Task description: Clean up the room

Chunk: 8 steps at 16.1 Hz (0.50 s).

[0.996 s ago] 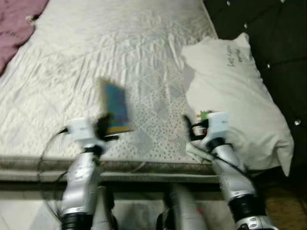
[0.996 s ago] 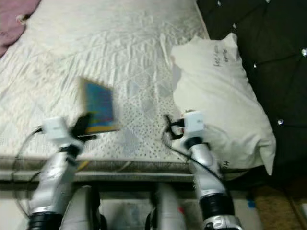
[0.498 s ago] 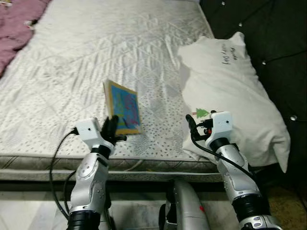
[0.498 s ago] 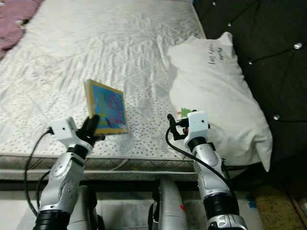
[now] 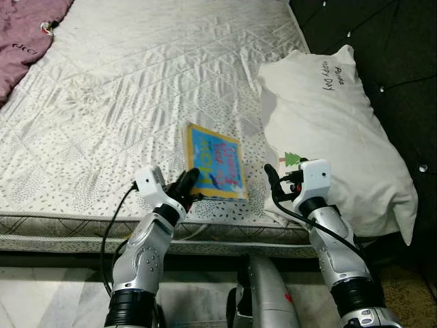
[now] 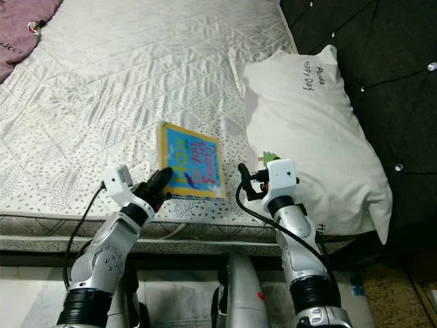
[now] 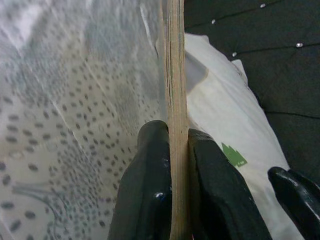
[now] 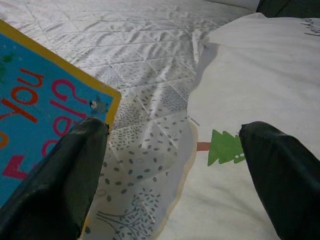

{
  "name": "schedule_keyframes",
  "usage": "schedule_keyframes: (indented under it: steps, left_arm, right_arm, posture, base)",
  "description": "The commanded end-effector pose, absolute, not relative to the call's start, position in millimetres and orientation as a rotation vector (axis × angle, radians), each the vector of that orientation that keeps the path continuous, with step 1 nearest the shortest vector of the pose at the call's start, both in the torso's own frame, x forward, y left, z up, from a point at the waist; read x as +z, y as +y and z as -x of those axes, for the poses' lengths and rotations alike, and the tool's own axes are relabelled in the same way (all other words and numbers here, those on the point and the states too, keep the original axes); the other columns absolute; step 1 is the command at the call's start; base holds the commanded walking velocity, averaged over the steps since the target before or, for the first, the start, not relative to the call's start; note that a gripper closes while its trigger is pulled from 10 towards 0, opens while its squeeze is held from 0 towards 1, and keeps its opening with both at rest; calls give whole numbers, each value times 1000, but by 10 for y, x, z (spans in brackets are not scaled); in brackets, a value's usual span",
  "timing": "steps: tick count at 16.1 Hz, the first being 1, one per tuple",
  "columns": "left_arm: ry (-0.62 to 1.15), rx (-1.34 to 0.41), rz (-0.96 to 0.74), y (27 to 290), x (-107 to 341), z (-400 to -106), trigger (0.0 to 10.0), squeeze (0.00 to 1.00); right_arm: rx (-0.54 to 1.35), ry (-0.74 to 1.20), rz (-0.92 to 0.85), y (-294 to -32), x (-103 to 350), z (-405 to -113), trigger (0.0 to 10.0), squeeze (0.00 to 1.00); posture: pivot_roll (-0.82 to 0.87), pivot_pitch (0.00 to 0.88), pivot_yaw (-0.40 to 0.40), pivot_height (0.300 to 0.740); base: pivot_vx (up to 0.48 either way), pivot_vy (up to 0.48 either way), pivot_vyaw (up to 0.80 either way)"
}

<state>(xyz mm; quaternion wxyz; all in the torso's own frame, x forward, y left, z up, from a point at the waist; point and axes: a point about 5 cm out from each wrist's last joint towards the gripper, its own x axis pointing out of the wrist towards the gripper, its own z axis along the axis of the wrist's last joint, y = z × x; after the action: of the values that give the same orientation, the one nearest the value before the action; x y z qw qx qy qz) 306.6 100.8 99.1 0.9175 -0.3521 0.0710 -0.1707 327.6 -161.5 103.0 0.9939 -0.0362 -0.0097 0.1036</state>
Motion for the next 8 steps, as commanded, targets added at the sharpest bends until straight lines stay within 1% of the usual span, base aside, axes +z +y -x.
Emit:
schedule_keyframes:
  steps: [1,3,5,6,8]
  left_arm:
    - [151,-396,780,867,1027,-3052,10000,0]
    - [223,-349,824,892,919,-3027,10000,0]
    - [306,-303,841,979,796,-3018,10000,0]
    - [306,-303,841,979,796,-3018,10000,0]
    - [391,-260,851,1086,687,-3093,10000,0]
  right_arm:
    - [194,-8,85,-1686,1011,-3253,10000,0]
    - [193,-4,89,-1695,1005,-3249,10000,0]
    - [194,1,91,-1699,992,-3244,10000,0]
    - [194,1,91,-1699,992,-3244,10000,0]
    - [198,-1,96,-1700,995,-3236,10000,0]
  posture:
    - [-108,178,-96,588]
    - [-106,181,-97,588]
    - [-106,186,-100,588]
    - [-106,186,-100,588]
    - [-117,191,-100,588]
  base:
    - [0,0,0]
    - [0,0,0]
    - [0,0,0]
    - [0,0,0]
    - [0,0,0]
